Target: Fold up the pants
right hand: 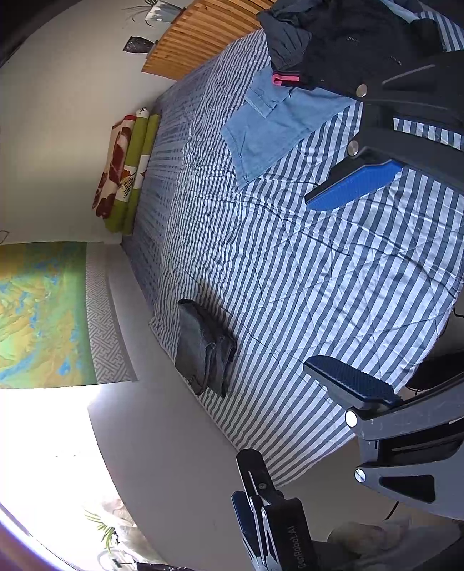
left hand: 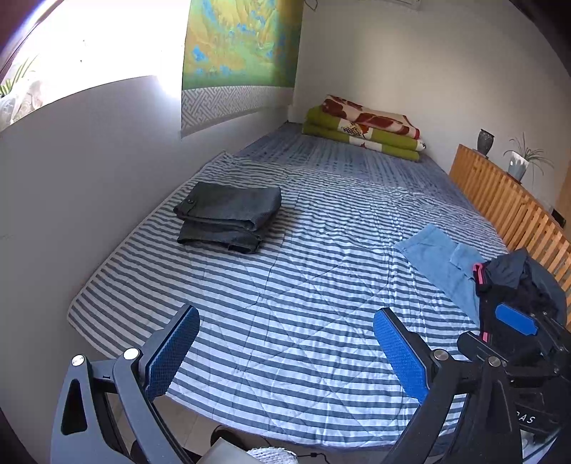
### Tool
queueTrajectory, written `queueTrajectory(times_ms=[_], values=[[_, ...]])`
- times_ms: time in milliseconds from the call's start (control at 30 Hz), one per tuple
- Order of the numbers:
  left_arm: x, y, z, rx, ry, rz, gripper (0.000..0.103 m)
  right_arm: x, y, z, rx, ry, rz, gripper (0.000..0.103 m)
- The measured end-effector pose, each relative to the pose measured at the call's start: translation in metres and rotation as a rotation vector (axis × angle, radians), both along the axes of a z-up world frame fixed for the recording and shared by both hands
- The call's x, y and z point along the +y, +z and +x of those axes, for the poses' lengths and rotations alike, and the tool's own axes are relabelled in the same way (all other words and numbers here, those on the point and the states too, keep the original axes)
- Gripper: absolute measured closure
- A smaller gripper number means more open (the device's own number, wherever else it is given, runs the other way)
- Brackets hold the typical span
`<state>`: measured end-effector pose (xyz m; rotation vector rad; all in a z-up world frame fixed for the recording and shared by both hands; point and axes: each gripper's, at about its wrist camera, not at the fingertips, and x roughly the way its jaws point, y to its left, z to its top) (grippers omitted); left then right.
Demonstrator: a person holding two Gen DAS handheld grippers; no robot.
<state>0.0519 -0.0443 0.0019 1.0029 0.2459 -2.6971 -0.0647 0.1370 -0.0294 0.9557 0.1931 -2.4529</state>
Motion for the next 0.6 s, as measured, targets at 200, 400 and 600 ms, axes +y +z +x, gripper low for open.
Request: queueTrajectory(times_ms=[200,400,600], values=[[0.001,-0.003,-0.002,-0.003,0.003,0.005,0.003,0.000,-0.001,-0.001,-0.002,-0.003,0.000,0.023],[0.000,-0.007,-0.008,-0.010,0.002,0.005,0.003,0.000,-0.005,-0.003,-0.008,-0.008,0.004,0.023],[0.002,-0.012,-0.018,-0.019,-0.005,0.001,0.002,0.002,-0.010,-0.009,-0.019,-0.019,0.006,0.023]])
